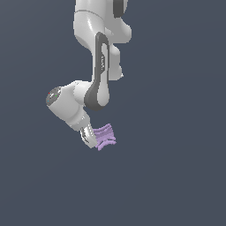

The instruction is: Pick up the object and move it to a goal position.

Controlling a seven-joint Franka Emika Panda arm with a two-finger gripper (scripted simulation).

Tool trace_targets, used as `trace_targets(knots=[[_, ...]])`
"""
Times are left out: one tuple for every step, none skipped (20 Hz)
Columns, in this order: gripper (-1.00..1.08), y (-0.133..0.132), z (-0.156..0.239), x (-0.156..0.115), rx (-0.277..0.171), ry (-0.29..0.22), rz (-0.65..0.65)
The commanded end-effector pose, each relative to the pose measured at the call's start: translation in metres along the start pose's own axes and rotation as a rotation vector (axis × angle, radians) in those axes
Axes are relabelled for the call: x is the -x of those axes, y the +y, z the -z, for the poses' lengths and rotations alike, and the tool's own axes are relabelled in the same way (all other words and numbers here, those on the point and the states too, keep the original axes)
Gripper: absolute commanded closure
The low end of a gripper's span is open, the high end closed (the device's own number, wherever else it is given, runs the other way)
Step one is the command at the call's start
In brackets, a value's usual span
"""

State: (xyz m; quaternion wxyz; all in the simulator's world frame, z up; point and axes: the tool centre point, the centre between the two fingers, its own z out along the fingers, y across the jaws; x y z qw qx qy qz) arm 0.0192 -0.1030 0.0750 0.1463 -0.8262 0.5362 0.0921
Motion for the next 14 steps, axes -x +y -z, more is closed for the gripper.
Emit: trace_targets(knots=[[1.08, -0.018, 0.005, 0.009, 0.000, 0.000, 0.001], [1.08, -0.025, 0.007, 0.013, 0.000, 0.000, 0.001], [1.08, -0.032, 0.009, 0.016, 0.000, 0.000, 0.001], [1.08, -0.037, 0.010, 0.018, 0.000, 0.000, 0.001], [1.08, -0.042, 0.011, 0.021, 0.001, -0.001, 0.001], [1.08, -0.047, 0.013, 0.023, 0.001, -0.001, 0.001], [1.08, -0.051, 0.014, 0.024, 0.001, -0.001, 0.001], [1.08, -0.054, 0.014, 0.025, 0.001, -0.001, 0.001], [1.08, -0.056, 0.015, 0.026, 0.001, -0.002, 0.001], [1.08, -0.058, 0.015, 0.027, 0.001, -0.002, 0.001], [1.08, -0.060, 0.016, 0.028, 0.001, -0.002, 0.001], [1.08, -0.061, 0.016, 0.028, 0.001, -0.002, 0.001], [1.08, -0.061, 0.016, 0.028, 0.001, -0.002, 0.001], [1.08, -0.062, 0.016, 0.028, 0.001, -0.002, 0.001]])
